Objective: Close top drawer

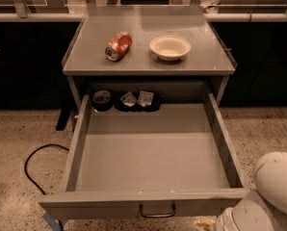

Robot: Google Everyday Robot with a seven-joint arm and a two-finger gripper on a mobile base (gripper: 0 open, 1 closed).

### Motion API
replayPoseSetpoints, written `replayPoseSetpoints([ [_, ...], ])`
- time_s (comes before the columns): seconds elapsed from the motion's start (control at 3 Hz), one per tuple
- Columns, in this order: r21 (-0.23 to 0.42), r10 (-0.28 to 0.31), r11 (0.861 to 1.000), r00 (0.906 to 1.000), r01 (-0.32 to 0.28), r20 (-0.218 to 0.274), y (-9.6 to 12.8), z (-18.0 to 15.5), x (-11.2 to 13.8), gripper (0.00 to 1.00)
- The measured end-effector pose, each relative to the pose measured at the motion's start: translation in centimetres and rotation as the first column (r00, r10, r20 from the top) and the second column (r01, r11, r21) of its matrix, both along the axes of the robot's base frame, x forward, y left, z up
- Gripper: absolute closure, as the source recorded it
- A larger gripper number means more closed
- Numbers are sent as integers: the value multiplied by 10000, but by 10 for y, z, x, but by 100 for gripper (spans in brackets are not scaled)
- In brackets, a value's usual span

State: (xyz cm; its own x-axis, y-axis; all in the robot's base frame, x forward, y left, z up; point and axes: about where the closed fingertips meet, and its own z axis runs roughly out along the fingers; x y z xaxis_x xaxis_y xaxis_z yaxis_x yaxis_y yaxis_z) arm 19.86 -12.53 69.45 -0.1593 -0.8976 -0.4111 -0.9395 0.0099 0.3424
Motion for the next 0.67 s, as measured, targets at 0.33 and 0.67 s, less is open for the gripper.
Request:
replayPoseSetpoints([
  [0.33, -76, 279, 9996, 9993, -281, -234, 7, -20, -4, 0],
  [0.67, -319, 402, 9987, 9991, -406, -152, 9, -41, 4, 0],
])
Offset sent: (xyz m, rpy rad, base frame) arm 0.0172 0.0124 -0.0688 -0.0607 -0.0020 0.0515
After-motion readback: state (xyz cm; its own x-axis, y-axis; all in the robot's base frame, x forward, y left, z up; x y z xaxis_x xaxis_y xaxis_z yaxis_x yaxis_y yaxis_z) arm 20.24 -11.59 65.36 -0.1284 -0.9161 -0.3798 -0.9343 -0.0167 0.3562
